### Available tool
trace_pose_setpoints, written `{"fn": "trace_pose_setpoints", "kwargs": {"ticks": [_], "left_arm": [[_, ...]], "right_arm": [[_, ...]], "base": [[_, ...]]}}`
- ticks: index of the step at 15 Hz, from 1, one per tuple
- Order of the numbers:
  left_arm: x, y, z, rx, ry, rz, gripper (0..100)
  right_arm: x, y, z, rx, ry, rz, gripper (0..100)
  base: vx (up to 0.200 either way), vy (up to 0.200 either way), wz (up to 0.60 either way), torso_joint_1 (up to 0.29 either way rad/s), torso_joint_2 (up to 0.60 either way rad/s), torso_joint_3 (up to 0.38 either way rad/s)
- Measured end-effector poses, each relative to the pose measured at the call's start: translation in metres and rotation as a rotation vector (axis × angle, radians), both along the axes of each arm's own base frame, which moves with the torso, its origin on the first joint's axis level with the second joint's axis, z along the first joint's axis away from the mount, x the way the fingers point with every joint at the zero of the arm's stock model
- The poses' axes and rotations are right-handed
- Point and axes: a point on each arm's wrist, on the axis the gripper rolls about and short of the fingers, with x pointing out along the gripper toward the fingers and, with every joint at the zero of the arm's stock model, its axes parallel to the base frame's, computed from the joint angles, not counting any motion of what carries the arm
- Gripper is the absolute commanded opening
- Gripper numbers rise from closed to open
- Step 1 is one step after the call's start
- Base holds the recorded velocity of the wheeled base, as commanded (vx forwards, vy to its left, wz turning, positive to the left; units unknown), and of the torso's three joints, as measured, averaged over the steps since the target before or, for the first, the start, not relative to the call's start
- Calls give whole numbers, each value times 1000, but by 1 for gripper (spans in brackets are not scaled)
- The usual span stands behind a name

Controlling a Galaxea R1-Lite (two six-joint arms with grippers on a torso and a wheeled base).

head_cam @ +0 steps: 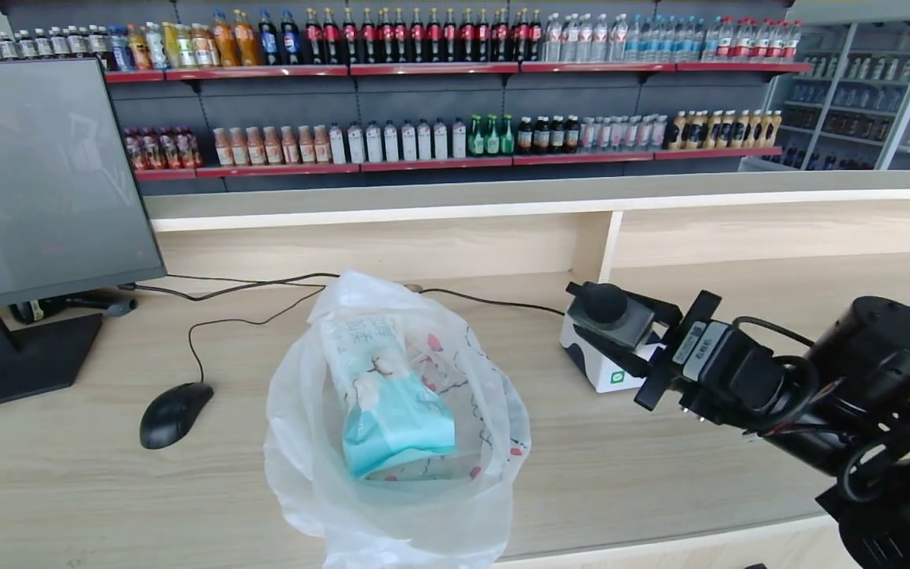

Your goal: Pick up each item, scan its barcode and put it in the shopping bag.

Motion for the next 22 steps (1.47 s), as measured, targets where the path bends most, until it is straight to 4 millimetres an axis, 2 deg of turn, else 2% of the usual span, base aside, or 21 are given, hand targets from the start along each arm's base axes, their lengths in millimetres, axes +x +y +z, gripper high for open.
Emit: {"fn": "trace_pose_setpoints", "kwargs": {"ticks": [4,7,12,16,22], "left_arm": [[0,0,0,0,0,0,0],[0,0,0,0,0,0,0],[0,0,0,0,1,-1,0],[0,0,0,0,0,0,0],[0,0,0,0,0,0,0]], "right_arm": [[47,-4,-3,-73,-133,58,0],[66,-13,-10,-134,-198,54,0],[75,-20,-26,-193,-215,44,0],[86,-36,-43,-233,-207,50,0],[93,-48,-49,-243,-202,47,0]], "base": [[0,0,0,0,0,0],[0,0,0,0,0,0],[0,0,0,0,0,0],[0,0,0,0,0,0],[0,0,0,0,0,0]]}}
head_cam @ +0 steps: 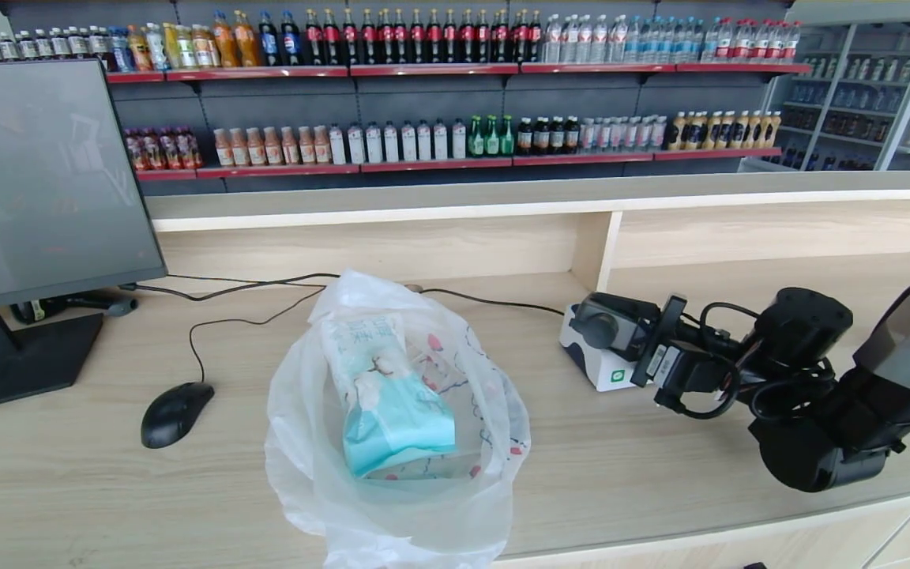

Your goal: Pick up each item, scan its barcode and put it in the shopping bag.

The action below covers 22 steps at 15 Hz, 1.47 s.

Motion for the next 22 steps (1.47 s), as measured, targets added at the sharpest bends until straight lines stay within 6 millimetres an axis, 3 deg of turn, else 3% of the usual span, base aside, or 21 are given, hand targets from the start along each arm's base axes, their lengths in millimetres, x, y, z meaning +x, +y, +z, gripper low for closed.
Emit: {"fn": "trace_pose_setpoints", "kwargs": {"ticks": [14,22], "left_arm": [[0,0,0,0,0,0,0],[0,0,0,0,1,0,0]], "right_arm": [[3,-5,4,1,-15,-18,0],[-13,2,23,11,-46,11,0]], "base": [[0,0,0,0,0,0],[0,0,0,0,0,0]]}}
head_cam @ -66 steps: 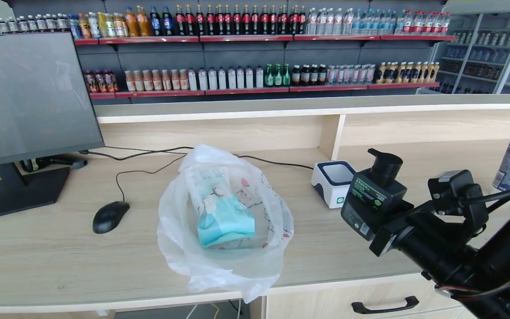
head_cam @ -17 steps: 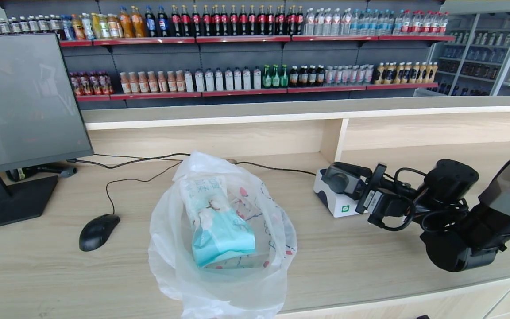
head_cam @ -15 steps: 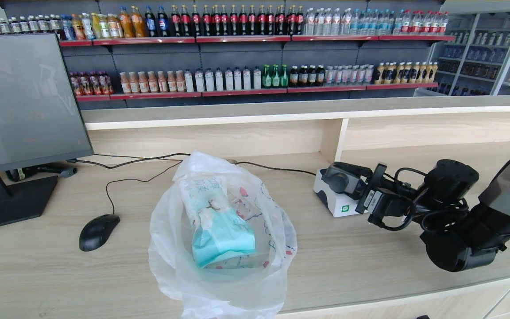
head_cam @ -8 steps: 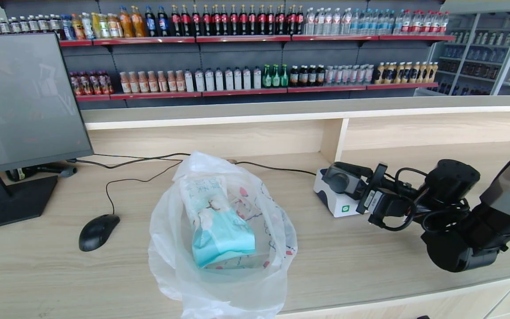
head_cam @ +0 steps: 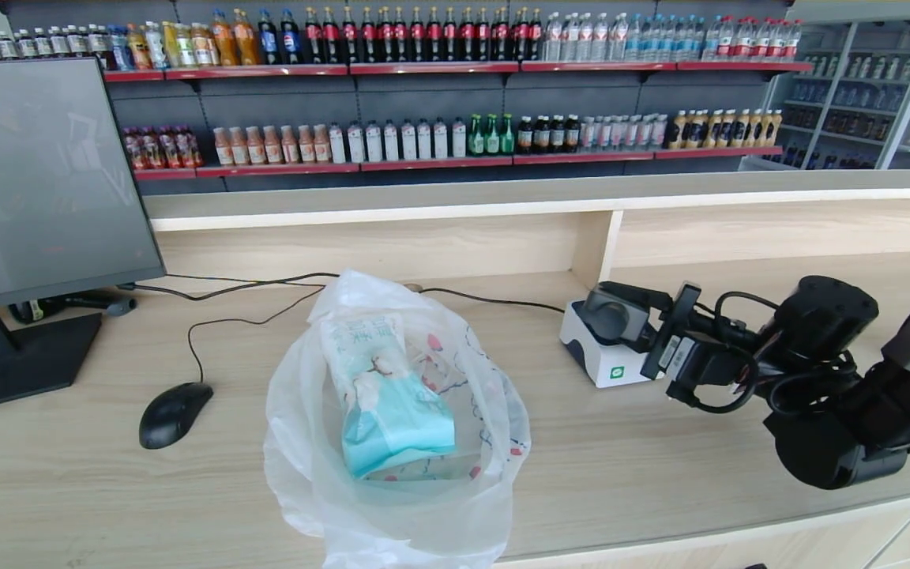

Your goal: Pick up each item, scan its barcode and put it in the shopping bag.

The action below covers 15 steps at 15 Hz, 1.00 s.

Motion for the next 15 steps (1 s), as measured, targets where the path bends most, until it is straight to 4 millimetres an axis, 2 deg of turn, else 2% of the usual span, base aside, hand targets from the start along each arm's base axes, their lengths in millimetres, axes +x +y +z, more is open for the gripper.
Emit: {"fn": "trace_pose_setpoints", "kwargs": {"ticks": [8,11,15], "left_arm": [[0,0,0,0,0,0,0],[0,0,0,0,0,0,0],[0,0,0,0,0,0,0]], "right_arm": [[-40,17,37,107,45,61,0],[-65,34,39,176,141,62,0],[-98,29,41,320,308,-17,0]], "base": [[0,0,0,0,0,0],[0,0,0,0,0,0],[0,0,0,0,0,0]]}}
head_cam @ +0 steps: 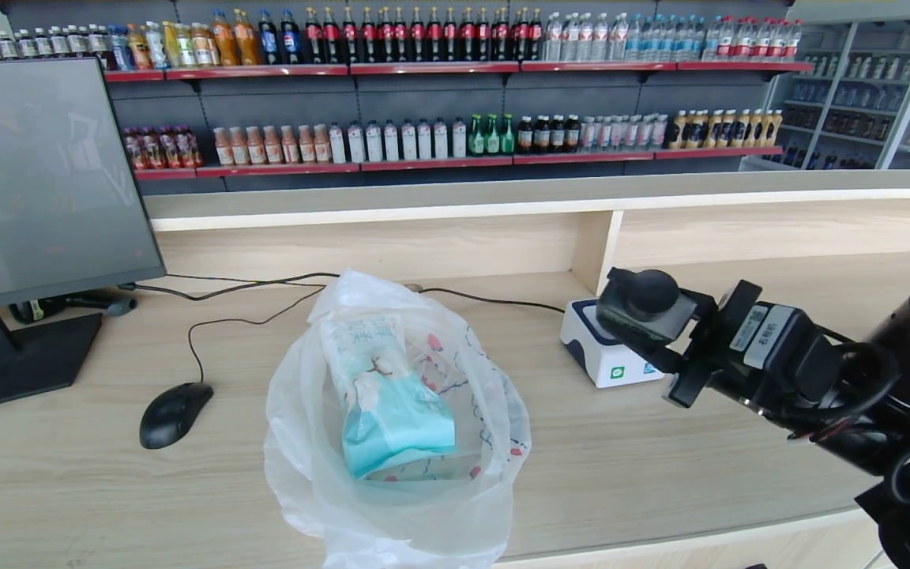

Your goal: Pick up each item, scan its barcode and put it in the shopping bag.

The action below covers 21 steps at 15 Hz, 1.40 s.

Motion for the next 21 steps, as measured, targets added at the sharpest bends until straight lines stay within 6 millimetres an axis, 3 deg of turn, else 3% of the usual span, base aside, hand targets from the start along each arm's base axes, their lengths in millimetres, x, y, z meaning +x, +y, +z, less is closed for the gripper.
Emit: {"fn": "trace_pose_setpoints", "kwargs": {"ticks": [4,7,12,19,21], "left_arm": [[0,0,0,0,0,0,0],[0,0,0,0,0,0,0],[0,0,0,0,0,0,0],[0,0,0,16,1,-4,0],[0,0,0,13,0,-4,0]], "right_arm": [[-37,2,17,267,193,15,0],[-47,-1,20,401,281,-36,0],[-38,2,31,534,273,-136,0],[-32,8,16,530,351,-146,0],[-32,9,15,528,354,-145,0]], "base": [[0,0,0,0,0,0],[0,0,0,0,0,0],[0,0,0,0,0,0],[0,0,0,0,0,0],[-200,0,0,5,2,0]]}}
